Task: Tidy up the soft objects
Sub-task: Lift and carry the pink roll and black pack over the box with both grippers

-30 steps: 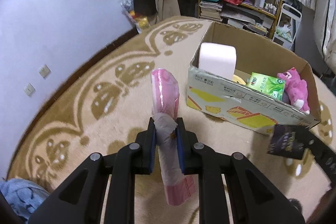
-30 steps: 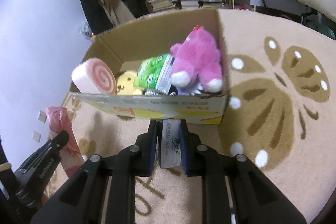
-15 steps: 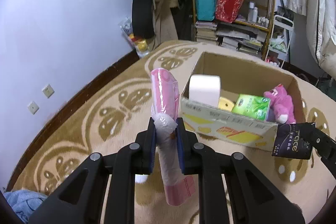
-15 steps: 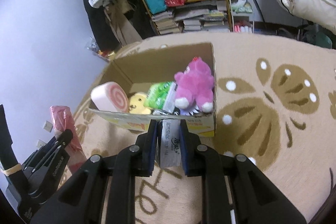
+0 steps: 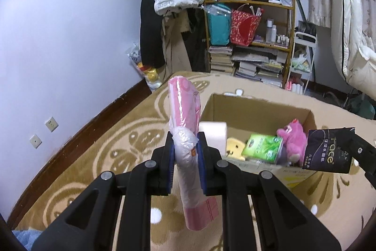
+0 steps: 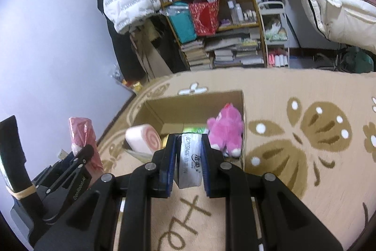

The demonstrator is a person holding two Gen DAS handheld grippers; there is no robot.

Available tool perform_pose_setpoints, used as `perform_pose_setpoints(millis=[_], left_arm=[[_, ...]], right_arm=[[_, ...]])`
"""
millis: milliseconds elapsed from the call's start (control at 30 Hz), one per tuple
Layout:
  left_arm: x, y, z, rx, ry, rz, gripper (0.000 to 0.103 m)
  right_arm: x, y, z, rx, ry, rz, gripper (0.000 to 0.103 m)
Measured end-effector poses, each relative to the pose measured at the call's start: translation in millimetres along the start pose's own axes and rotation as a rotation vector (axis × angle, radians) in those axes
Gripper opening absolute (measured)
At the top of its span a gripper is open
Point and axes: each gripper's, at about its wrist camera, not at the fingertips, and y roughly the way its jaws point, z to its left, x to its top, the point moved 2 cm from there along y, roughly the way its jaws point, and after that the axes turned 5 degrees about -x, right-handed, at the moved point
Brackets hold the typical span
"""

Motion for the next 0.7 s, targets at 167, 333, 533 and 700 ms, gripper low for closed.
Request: perform_pose_setpoints(millis=[167,333,533,700], left_arm=[[13.0,-0.1,-6.5,-0.016,0.021,-0.034,0.016],[24.5,0.5,-16.1,-0.038,0.048,-0.081,0.016],[35.8,4.8,-35.5,-0.067,0.089,-0.146,0.016],[34.5,7.8,-46.4,-0.116,0.11,-0.178,0.016]], right_arm=[[11.2,-6.4,0.9,0.022,0.001,-0.055,0.021],[18.1,-2.0,1.0,0.029,0.0,-0.082,0.021],[26.8,5.4,-0.6,0.043,-0.005,-0.113,0.021],[31.4,13.4,-2.3,0.061,-0.006,-0.126,0.021]])
